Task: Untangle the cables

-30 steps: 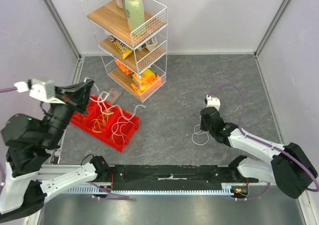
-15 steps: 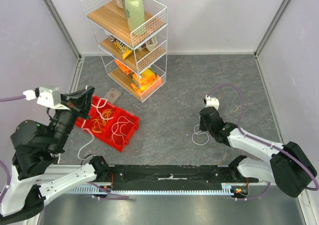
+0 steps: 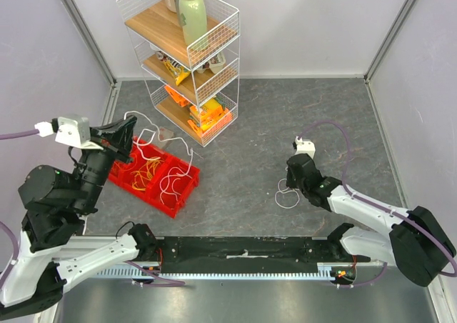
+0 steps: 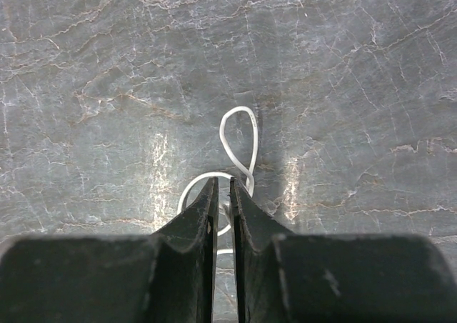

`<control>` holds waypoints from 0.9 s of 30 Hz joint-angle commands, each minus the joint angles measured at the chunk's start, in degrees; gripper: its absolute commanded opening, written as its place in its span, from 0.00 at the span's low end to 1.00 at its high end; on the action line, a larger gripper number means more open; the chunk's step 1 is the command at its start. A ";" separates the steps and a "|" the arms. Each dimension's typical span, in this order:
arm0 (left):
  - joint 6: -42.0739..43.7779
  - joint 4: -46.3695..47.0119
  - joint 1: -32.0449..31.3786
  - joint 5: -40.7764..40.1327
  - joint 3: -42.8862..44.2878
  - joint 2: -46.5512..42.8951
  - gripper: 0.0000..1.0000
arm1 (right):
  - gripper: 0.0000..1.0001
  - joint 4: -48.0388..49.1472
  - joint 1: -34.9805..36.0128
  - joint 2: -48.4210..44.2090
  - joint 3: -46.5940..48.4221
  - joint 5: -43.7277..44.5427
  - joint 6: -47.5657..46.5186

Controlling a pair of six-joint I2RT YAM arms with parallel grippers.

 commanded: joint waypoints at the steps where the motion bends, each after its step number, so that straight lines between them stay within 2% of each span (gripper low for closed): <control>1: 0.53 2.98 -0.07 -0.43 -3.47 -0.47 0.02 | 0.18 0.53 -0.13 -1.75 -1.32 0.58 0.64; 11: -4.31 -1.50 -0.15 -4.11 -7.44 -3.19 0.02 | 0.18 0.88 -0.13 -1.14 -1.32 0.67 0.55; 19: -6.68 -5.45 -0.15 -7.19 -5.95 -7.41 0.02 | 0.18 1.58 -0.13 -0.26 -1.67 0.32 0.55; 27: -16.25 -10.91 -0.07 0.09 -4.71 -16.11 0.02 | 0.18 2.20 -0.21 0.35 -1.67 0.23 0.55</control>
